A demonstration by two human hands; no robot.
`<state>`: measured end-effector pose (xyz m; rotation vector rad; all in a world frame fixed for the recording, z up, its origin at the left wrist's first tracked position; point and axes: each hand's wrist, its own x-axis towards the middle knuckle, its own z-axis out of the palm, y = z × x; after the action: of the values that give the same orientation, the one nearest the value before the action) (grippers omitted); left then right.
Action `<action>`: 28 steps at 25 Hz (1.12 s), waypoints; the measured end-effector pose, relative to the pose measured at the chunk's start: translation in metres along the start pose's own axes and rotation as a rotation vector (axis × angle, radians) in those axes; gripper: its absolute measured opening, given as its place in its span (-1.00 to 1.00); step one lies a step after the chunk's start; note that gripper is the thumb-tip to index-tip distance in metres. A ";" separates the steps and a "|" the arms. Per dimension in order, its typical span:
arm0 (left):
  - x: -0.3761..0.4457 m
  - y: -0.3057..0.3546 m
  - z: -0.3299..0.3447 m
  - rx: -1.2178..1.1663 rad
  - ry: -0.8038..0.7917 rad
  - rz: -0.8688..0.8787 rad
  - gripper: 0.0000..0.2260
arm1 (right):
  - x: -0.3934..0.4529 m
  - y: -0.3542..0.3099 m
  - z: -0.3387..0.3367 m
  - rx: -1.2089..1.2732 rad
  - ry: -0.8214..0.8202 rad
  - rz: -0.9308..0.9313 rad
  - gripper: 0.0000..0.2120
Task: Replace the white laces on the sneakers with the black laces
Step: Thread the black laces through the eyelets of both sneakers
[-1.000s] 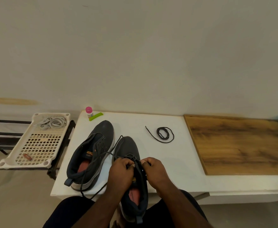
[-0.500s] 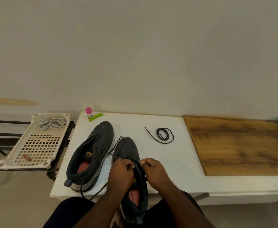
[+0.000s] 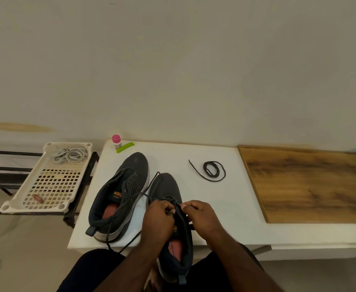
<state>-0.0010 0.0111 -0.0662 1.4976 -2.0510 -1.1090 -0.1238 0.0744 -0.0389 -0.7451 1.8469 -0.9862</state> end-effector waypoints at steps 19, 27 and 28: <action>-0.004 0.005 -0.013 -0.056 -0.053 -0.084 -0.81 | 0.003 0.020 0.006 -0.102 0.093 -0.168 -0.79; -0.005 0.008 -0.013 -0.057 -0.040 -0.105 -0.81 | 0.003 0.021 0.006 -0.121 0.103 -0.167 -0.77; -0.005 0.008 -0.013 -0.063 -0.041 -0.108 -0.79 | 0.003 0.021 0.006 -0.128 0.100 -0.167 -0.78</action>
<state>0.0047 0.0115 -0.0517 1.5830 -1.9621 -1.2432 -0.1222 0.0806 -0.0600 -0.9556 1.9733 -1.0336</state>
